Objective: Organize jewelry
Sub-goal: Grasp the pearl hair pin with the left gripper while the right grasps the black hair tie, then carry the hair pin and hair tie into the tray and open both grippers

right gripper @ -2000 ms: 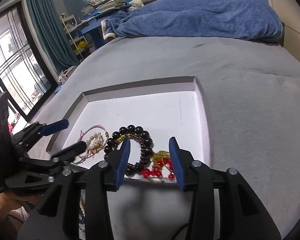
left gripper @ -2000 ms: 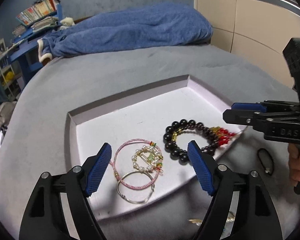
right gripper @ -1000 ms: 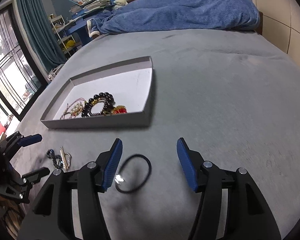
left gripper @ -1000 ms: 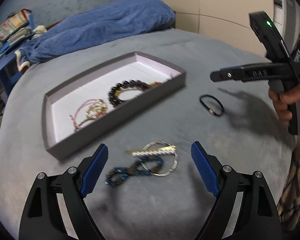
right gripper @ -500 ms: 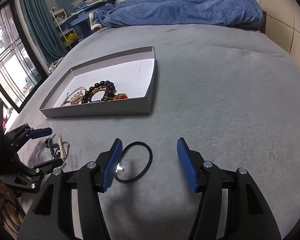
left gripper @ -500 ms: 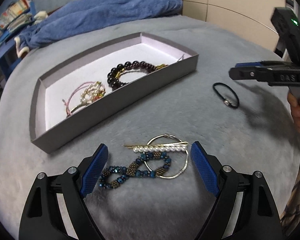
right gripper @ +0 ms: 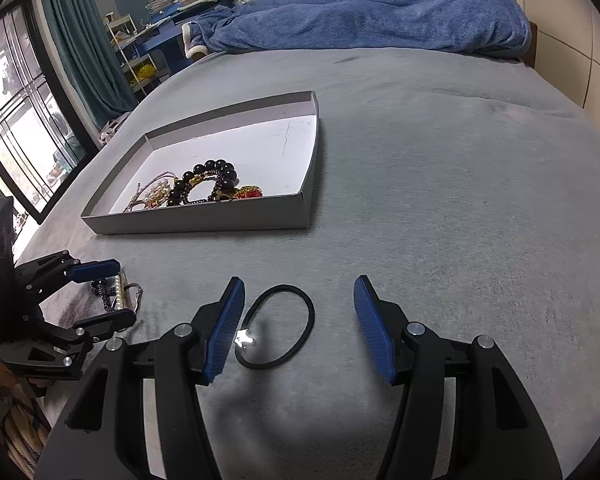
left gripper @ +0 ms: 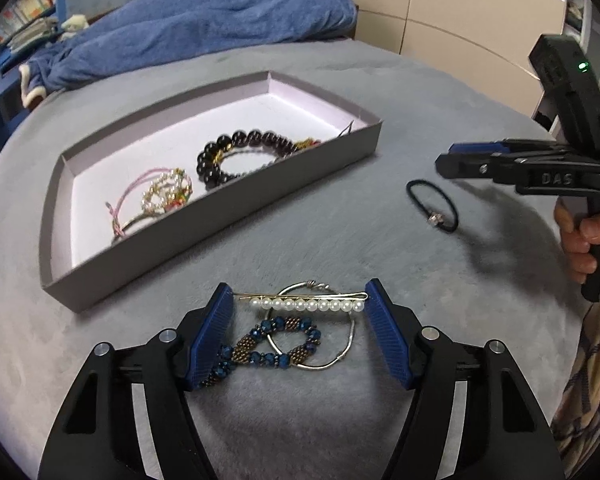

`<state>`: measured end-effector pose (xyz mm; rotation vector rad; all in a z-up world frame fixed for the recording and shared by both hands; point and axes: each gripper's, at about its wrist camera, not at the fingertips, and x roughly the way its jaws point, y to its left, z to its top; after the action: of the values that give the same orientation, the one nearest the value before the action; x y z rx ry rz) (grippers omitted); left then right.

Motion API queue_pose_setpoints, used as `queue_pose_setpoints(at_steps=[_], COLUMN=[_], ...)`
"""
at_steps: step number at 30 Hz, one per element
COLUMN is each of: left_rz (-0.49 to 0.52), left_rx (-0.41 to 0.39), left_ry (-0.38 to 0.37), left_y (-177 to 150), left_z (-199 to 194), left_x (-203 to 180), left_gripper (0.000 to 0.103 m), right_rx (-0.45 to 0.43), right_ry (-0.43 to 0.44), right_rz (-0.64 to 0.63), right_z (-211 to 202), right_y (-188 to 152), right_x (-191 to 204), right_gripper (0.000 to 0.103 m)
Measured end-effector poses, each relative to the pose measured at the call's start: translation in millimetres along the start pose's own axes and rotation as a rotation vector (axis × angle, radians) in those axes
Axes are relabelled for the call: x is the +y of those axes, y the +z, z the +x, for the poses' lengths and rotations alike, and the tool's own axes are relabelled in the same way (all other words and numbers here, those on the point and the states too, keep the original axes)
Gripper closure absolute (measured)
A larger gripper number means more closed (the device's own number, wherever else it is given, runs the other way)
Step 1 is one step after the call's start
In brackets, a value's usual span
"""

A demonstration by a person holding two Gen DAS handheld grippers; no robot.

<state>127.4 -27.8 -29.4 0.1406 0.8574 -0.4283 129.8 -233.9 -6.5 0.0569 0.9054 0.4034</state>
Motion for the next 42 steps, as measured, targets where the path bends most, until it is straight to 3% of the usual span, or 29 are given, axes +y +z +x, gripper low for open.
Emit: queue_pose_setpoints(at_steps=[6,17,19,21,28,42], left_rz=[-0.019,-0.037,-0.038,-0.041,-0.053,-0.077], left_rx=[-0.058,-0.082,-0.084,-0.088,-0.111,-0.182], left_ry=[0.016,0.02,0.024,0.027,0.035,0.076], left_y=[5.7,11.6,11.5,11.5,15.3,38.0], left_z=[-12.6,-17.1,-17.1,-18.0,-22.1,-32.5], left_x=[3.3,8.9,9.4,10.0,12.9,30.5], left_gripper=[0.034,0.034,0.034,0.034,0.034,0.034], right_rx=[0.024,0.125,0.128,0.124,0.069,-0.12], right_ry=[0.009,0.018,0.013,0.018,0.042,0.137], right_rz=[0.005,-0.103,-0.135,-0.156,-0.169,-0.113], right_z=[6.2,29.9,31.0,30.4,19.8,-7.1], right_y=[-2.2,-14.1,-16.0,-16.3,-8.9,41.5], right_x=[0.3,24.5,29.1,32.4,38.2,59.8], right_gripper=[0.046,0.046,0.061,0.085,0.087,0.087])
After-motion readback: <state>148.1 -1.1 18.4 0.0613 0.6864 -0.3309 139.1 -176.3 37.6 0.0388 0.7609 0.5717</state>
